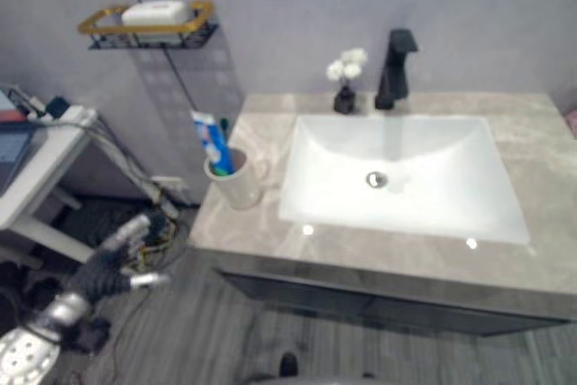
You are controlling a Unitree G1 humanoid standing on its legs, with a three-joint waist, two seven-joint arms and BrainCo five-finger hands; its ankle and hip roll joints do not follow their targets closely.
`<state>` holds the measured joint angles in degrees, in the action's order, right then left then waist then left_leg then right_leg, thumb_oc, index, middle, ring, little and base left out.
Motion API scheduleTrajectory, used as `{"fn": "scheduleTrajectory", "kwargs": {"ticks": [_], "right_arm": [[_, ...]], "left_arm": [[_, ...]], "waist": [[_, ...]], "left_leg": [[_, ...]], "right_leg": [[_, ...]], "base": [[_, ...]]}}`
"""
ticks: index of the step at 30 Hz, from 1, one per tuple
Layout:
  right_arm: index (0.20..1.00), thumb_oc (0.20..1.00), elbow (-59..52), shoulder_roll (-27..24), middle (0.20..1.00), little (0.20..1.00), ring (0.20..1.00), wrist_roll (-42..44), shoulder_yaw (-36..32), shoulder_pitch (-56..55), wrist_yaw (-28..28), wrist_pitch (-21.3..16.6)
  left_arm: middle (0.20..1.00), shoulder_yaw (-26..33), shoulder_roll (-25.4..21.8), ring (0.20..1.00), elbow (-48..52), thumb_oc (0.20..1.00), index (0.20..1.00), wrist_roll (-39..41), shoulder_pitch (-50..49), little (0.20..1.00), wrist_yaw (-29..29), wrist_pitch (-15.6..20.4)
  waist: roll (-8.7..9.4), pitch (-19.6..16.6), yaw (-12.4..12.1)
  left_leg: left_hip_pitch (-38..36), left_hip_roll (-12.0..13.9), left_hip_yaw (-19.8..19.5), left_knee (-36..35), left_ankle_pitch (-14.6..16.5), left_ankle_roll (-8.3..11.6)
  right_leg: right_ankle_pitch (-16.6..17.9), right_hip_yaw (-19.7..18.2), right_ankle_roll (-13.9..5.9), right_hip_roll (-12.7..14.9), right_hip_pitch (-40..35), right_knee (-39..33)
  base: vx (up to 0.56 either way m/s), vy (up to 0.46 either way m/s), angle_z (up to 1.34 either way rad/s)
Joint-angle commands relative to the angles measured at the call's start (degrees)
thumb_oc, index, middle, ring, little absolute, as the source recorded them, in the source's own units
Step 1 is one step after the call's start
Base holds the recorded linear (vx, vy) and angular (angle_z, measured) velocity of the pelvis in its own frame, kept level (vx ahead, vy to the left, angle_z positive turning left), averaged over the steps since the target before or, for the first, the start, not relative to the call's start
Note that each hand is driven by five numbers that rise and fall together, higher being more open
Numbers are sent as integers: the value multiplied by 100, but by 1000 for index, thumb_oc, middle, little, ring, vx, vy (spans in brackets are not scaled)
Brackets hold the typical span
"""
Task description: Put brush and paste in cup on sink, flatten towel.
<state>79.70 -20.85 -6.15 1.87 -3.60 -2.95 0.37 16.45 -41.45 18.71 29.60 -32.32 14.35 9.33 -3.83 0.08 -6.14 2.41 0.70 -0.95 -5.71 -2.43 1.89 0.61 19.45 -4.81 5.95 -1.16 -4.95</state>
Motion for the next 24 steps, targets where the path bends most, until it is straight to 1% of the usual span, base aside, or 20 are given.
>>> {"fn": "scheduleTrajectory", "kwargs": {"ticks": [1, 2, 3, 4, 5, 6, 8, 10, 14, 17, 20, 22, 24], "right_arm": [[1000, 1000, 162, 63, 1000, 1000, 1000, 375, 47, 228, -146, -66], [1000, 1000, 141, 86, 1000, 1000, 1000, 463, 36, 245, -158, -76], [1000, 1000, 141, 83, 1000, 1000, 1000, 463, 33, 245, -157, -75], [1000, 1000, 103, 81, 1000, 1000, 1000, 489, 56, 258, -148, -95], [1000, 1000, 102, 81, 1000, 1000, 1000, 489, 56, 258, -148, -95], [1000, 1000, 71, 91, 1000, 1000, 1000, 502, 66, 237, -157, -105], [1000, 1000, -5, 121, 1000, 1000, 1000, 527, 140, 225, -135, -133], [1000, 1000, 84, 161, 1000, 1000, 1000, 467, 171, 220, -102, -85], [1000, 1000, 94, 199, 1000, 1000, 1000, 431, 209, 217, -99, -75], [1000, 1000, 4, 239, 1000, 1000, 1000, 382, 316, 201, -73, -85], [1000, 1000, -69, 184, 1000, 1000, 1000, 369, 384, 221, -40, -82], [1000, 1000, -120, 148, 1000, 1000, 1000, 621, 333, 345, -130, -85], [1000, 1000, -120, 148, 1000, 1000, 1000, 621, 331, 346, -130, -85]], "left_arm": [[1000, 90, 21, 1000, 215, 1000, 1000, 250, 82, 1000, -442, 331], [1000, -84, 151, 1000, 90, 1000, 1000, 290, 198, 1000, -492, 286], [1000, -91, 151, 1000, 82, 1000, 1000, 289, 207, 1000, -492, 290], [592, -152, 170, 592, 76, 592, 592, 310, 237, 592, -471, 246], [592, -152, 170, 592, 76, 592, 592, 310, 237, 592, -471, 246], [200, -189, 143, 200, 75, 200, 200, 332, 251, 200, -447, 218], [200, -226, 58, 200, 98, 200, 200, 512, 278, 200, -319, 211], [200, -363, 153, 200, 0, 200, 200, 664, 380, 200, -327, 148], [200, -458, 250, 200, 16, 200, 200, 683, 491, 200, -387, 146], [200, -584, 323, 200, -58, 200, 200, 941, 599, 200, -441, 63], [200, -600, 25, 200, 75, 200, 200, 1097, 646, 200, -342, -37], [200, -753, -178, 200, 105, 200, 200, 1285, 853, 200, -469, -106], [200, -758, -179, 200, 102, 200, 200, 1284, 859, 200, -469, -105]], "waist": [[197, 5, 29], [217, 15, 60], [214, 17, 56], [224, 43, 66], [224, 43, 65], [225, 55, 75], [232, 98, 91], [236, 110, 86], [226, 159, 118], [232, 195, 166], [226, 232, 214], [179, 272, 273], [178, 270, 269]], "left_leg": [[306, 165, -46, 71, 121, 51], [307, 176, -42, 71, 125, 48], [307, 176, -42, 71, 125, 48], [306, 184, -24, 71, 126, 47], [306, 184, -23, 71, 126, 47], [317, 184, -16, 71, 124, 48], [347, 193, 16, 71, 118, 57], [372, 192, 16, 71, 114, 55], [414, 191, 39, 71, 112, 50], [469, 192, 46, 71, 98, 42], [528, 183, 8, 71, 79, 40], [594, 178, 18, 71, 60, 49], [596, 179, 20, 71, 60, 49]], "right_leg": [[-100, 39, -178, 262, -85, -5], [-104, 33, -176, 255, -80, -5], [-104, 33, -176, 255, -80, -5], [-99, 1, -176, 247, -69, -5], [-99, 0, -176, 247, -69, -5], [-100, -2, -175, 244, -55, -5], [-91, -12, -175, 242, -14, -5], [-88, -18, -172, 245, 18, -5], [-73, -49, -181, 243, 83, -5], [-47, -88, -172, 234, 144, -5], [-41, -73, -158, 223, 177, -5], [-37, -72, -157, 217, 245, -5], [-36, -74, -156, 217, 249, -5]], "base": [[16, -16, 18], [13, -9, 20], [31, -18, 16], [0, 0, 0], [0, 0, 0], [0, 0, 0], [34, -14, -1], [22, -6, 0], [25, 2, -3], [22, -9, -8], [0, 0, 0], [12, -7, 2], [8, -6, 2]]}}
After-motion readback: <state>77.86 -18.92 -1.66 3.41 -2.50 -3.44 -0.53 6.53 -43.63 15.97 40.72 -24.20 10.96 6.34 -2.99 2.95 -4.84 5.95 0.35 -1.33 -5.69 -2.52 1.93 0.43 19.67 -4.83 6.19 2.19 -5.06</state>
